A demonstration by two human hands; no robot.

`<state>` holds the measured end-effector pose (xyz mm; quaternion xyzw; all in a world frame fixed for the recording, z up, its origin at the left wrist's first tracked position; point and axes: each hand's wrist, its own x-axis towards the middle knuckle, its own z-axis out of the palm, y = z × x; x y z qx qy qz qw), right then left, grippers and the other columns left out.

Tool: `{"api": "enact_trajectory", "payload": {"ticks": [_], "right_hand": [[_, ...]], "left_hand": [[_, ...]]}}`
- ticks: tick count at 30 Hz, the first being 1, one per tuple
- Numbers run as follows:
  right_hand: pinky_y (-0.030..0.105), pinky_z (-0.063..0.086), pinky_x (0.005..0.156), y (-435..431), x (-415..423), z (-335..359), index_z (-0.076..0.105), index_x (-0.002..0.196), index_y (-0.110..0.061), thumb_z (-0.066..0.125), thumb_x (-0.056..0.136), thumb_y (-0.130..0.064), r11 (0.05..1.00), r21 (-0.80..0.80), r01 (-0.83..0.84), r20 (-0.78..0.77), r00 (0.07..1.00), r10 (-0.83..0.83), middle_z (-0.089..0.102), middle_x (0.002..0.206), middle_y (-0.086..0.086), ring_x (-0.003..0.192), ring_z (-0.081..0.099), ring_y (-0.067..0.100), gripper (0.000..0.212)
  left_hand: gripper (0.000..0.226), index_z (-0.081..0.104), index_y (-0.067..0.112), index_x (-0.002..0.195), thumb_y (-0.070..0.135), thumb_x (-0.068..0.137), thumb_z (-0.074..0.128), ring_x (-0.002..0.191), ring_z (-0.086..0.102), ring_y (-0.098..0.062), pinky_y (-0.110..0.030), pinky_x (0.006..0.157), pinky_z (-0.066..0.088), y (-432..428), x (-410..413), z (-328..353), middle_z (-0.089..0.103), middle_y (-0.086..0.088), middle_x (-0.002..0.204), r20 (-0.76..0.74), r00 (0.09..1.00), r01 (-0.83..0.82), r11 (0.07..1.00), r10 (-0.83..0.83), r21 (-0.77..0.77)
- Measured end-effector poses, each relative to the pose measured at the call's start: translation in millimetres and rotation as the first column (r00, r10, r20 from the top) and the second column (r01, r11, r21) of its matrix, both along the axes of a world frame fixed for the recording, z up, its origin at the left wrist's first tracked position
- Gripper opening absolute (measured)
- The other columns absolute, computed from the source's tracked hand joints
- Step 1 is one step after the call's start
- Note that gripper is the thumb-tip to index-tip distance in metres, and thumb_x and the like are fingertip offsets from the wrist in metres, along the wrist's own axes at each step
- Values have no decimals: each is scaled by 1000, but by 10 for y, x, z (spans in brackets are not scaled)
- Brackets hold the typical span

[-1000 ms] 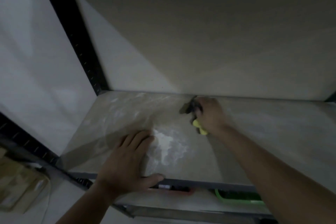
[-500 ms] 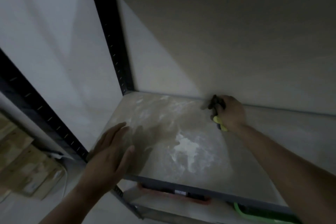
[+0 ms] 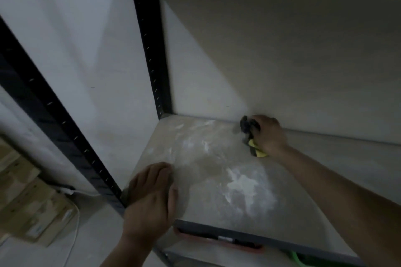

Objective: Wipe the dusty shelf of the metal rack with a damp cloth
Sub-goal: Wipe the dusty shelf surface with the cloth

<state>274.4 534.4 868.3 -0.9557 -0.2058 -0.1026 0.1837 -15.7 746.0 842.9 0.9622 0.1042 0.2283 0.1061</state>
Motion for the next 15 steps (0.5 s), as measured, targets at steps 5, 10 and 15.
{"api": "enact_trajectory", "payload": {"ticks": [5,10,15], "right_hand": [[34,52,86,485,-261,34,70,107,-19,53,76,-21,957,105,-271,-94,955,281,71,107,4,98,64,30,35],[3,39,83,627,-764,197,73,102,-22,60,73,-13,860,231,-456,-228,833,503,71,110,-9,97,60,-2,33],[16,48,83,623,-1052,297,73,94,-23,55,76,-9,832,293,-470,-327,769,550,71,101,-11,93,63,2,28]], "left_hand": [[34,64,15,115,31,92,43,111,60,-28,-43,94,46,-3,8,18,62,-2,117,-2,1000,11,1000,-11,1],[28,61,17,109,28,88,46,106,58,-29,-44,91,46,-16,14,37,58,-2,113,-39,999,-11,1000,10,-13],[31,57,17,106,26,77,52,100,56,-28,-42,86,46,-30,4,73,54,-2,110,-46,999,-12,998,10,-55]]}}
